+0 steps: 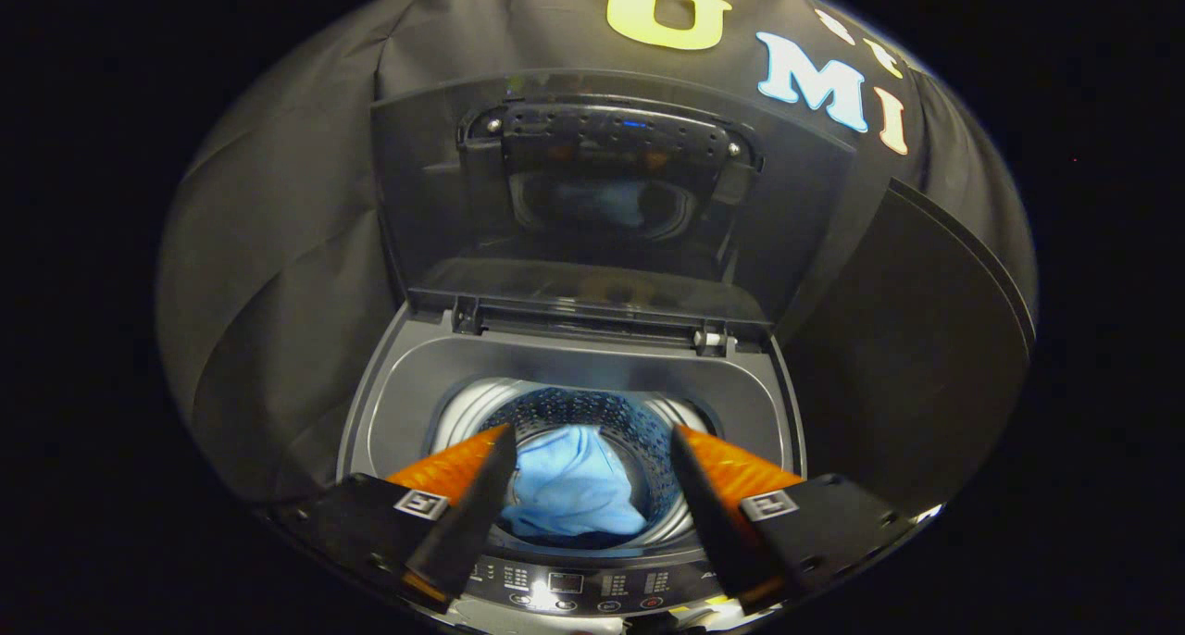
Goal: Put the clothes into the washing machine and then close the washing machine lid.
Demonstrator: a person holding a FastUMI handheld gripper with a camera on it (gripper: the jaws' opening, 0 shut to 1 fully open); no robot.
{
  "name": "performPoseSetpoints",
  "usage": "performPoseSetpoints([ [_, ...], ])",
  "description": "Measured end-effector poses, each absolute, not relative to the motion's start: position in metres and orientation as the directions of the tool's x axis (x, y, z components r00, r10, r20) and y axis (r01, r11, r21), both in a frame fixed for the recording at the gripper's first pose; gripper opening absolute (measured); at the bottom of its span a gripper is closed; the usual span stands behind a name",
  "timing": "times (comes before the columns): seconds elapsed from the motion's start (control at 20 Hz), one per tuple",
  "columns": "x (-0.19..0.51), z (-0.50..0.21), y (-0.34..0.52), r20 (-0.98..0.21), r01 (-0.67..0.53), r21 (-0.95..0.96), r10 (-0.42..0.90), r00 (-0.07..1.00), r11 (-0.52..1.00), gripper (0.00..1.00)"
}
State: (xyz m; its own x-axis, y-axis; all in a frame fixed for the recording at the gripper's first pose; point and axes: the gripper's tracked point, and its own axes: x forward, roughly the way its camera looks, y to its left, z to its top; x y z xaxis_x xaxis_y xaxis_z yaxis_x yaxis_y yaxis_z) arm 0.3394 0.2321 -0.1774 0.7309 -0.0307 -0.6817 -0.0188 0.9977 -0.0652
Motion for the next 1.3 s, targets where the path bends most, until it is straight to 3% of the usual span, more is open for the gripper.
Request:
performPoseSetpoints([
  [0.1, 0.341, -0.167, 0.234, -0.653, -0.02, -0.058, -0.022, 0.757, 0.998, 0.97],
  [0.15, 0.341, -0.161, 0.231, -0.633, -0.012, -0.064, -0.031, 0.773, 0.998, 0.98],
  [0.7, 0.375, -0.035, 0.214, -0.326, 0.077, -0.115, -0.111, 0.939, 0.99, 0.98],
  [1.3, 0.455, 0.016, 0.219, -0.253, 0.09, -0.137, -0.123, 0.96, 0.986, 0.98],
])
